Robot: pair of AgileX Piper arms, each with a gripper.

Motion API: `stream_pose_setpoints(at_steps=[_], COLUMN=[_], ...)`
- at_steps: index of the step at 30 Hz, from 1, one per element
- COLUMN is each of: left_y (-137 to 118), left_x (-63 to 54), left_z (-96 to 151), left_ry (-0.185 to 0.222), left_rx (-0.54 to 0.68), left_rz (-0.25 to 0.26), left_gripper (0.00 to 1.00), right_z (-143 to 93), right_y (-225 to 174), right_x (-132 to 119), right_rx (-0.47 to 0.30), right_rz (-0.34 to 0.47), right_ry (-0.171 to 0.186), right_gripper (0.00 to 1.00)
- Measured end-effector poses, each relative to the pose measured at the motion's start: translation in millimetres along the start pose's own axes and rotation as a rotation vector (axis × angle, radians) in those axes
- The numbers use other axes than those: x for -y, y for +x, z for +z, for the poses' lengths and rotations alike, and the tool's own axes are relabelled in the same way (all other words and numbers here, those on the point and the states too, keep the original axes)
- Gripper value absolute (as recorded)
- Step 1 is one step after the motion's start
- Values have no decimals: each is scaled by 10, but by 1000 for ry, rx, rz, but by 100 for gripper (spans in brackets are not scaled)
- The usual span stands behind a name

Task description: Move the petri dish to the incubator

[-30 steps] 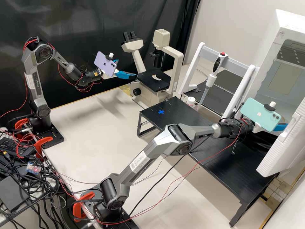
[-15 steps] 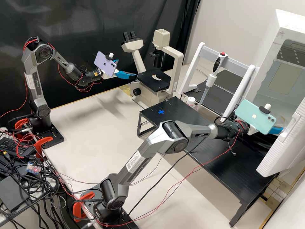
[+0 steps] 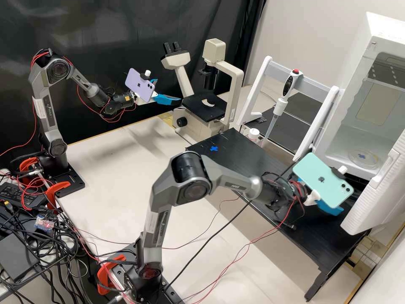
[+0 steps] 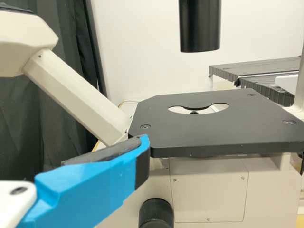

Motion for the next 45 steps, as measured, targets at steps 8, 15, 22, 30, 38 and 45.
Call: stream_pose_setpoints(at_steps=[8, 15, 22, 30, 38, 45], left_y=[0, 0, 0, 0, 0, 0], left_x=[0, 0, 0, 0, 0, 0], left_z=[0, 0, 0, 0, 0, 0], left_ry=[0, 0, 0, 0, 0, 0], left_rx=[0, 0, 0, 0, 0, 0], left_rz=[0, 0, 0, 0, 0, 0], left_gripper=[100, 100, 100, 100, 100, 100], right_z=[37, 207, 291, 261, -66, -642], right_y=[-822, -1314, -1583, -1745, -1803, -1629], right_x=[511, 797, 999, 993, 773, 733], right_rx=[-235, -306, -286, -272, -350, -466], right_rz=[-86, -22, 68, 154, 149, 11], right_ry=[-112, -110, -59, 45, 19, -104], right_gripper=[100, 100, 100, 100, 100, 100])
